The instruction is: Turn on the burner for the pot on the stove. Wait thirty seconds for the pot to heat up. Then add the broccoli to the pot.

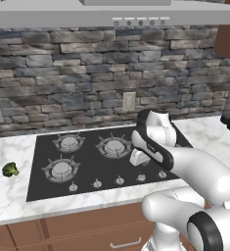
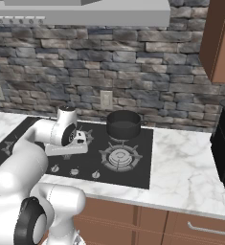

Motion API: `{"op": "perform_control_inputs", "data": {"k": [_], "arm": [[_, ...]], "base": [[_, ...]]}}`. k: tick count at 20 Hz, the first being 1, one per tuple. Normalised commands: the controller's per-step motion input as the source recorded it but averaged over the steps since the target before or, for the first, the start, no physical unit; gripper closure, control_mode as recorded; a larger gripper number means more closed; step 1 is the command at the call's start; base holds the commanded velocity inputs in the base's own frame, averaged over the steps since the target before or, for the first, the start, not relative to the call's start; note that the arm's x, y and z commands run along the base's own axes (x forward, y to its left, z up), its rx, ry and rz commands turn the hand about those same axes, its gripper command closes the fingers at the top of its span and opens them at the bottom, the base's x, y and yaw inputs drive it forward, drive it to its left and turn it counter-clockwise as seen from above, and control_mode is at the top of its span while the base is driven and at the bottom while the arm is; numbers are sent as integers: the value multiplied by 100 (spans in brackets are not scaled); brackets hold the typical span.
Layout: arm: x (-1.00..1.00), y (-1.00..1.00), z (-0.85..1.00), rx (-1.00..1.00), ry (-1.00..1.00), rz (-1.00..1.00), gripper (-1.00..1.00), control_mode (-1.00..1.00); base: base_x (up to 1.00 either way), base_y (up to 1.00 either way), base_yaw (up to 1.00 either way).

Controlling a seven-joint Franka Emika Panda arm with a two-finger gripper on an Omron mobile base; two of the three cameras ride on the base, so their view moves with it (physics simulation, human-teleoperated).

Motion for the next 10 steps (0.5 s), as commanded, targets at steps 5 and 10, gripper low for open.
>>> {"op": "perform_control_inputs", "data": {"k": [5, 10], "arm": [[0, 0, 0, 0, 0, 0, 100, -100], [0, 0, 0, 0, 0, 0, 100, -100]], "base": [[0, 0, 0], [0, 0, 0]]}}
